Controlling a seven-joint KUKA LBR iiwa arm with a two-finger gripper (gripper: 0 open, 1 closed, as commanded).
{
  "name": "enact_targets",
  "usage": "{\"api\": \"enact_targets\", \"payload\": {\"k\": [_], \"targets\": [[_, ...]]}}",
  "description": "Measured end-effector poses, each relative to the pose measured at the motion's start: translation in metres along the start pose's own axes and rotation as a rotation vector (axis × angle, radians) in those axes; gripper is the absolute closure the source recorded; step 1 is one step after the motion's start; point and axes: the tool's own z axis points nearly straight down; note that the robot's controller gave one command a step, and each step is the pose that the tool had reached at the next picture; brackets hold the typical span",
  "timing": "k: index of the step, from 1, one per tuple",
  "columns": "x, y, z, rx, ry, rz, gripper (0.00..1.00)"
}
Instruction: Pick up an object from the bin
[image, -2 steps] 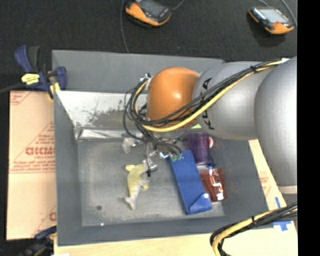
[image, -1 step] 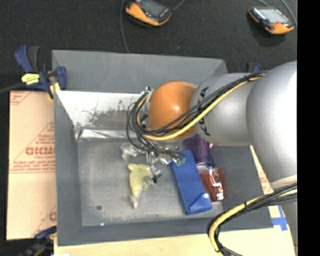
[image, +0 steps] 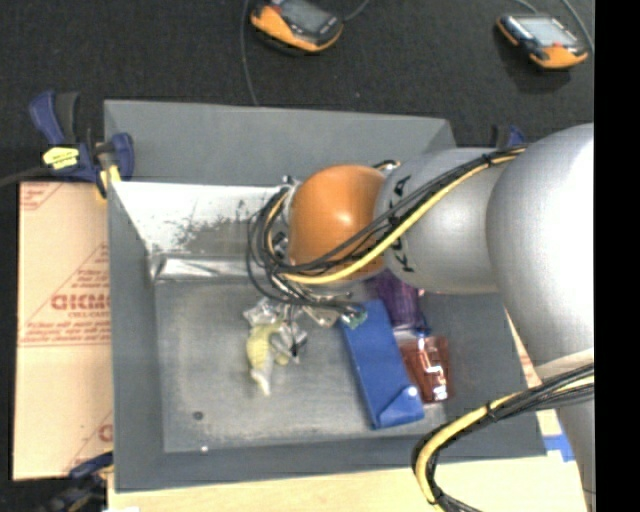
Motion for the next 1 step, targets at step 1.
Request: {"api": "enact_targets", "payload": {"k": [1], "targets": [[0.0,0.0,0.0001,0.0,0.0,0.001,1.0]]}}
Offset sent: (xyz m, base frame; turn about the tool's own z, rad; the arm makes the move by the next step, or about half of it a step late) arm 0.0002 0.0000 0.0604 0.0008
